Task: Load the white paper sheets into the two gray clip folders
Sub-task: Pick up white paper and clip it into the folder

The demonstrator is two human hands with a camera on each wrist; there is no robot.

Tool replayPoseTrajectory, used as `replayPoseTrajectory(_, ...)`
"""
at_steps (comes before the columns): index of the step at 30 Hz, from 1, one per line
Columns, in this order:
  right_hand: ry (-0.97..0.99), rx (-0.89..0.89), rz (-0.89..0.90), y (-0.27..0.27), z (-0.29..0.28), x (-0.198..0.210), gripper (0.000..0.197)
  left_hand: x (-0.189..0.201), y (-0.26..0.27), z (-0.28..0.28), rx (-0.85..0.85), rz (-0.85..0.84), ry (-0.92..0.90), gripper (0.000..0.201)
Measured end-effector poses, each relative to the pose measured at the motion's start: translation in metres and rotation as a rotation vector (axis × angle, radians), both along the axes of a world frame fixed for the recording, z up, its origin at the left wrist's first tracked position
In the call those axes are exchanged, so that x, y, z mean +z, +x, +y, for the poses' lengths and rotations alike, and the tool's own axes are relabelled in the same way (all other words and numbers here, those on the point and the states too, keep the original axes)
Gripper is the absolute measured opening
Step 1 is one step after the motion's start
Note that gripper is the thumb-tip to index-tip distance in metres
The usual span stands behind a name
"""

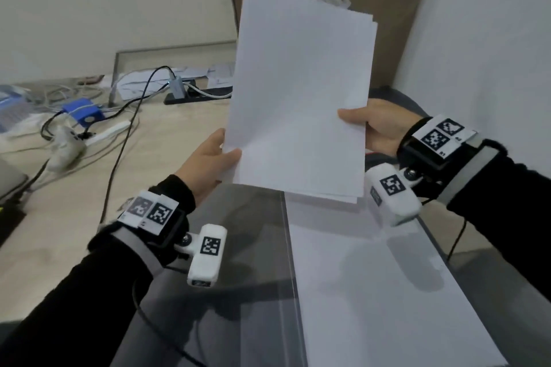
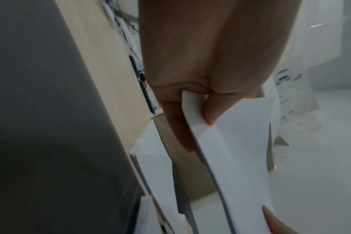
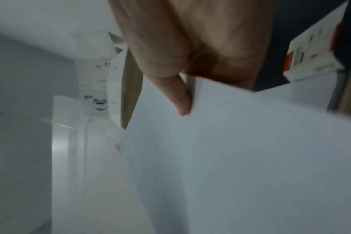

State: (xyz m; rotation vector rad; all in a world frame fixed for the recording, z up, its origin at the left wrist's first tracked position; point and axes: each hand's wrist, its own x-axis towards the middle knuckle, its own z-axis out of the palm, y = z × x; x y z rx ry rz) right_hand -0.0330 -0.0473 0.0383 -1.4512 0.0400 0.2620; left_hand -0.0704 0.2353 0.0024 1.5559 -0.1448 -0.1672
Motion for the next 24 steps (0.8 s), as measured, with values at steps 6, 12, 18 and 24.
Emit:
replayPoseTrajectory(6, 0.053, -0.039, -0.208, -0.038, 0.053, 0.004, 0.020, 0.025, -0.028, 0.029, 0.075, -0.075, 0.028, 0.036)
replayPoseTrajectory(12, 0.046, -0.005, -0.180, -0.072, 0.099, -0.026, 0.025, 0.001, -0.041, 0.047, 0.219, 0.070, -0.123, 0.016)
replayPoseTrajectory(18, -0.104, 0.004, -0.182, -0.082, 0.119, -0.042, 0.040, -0.020, -0.049, 0.050, 0.295, 0.166, -0.117, 0.034)
replayPoseTrajectory(24, -0.125, -0.074, -0.176, -0.080, 0.117, -0.042, 0.043, -0.023, -0.048, 0.047, 0.330, 0.169, -0.087, 0.053)
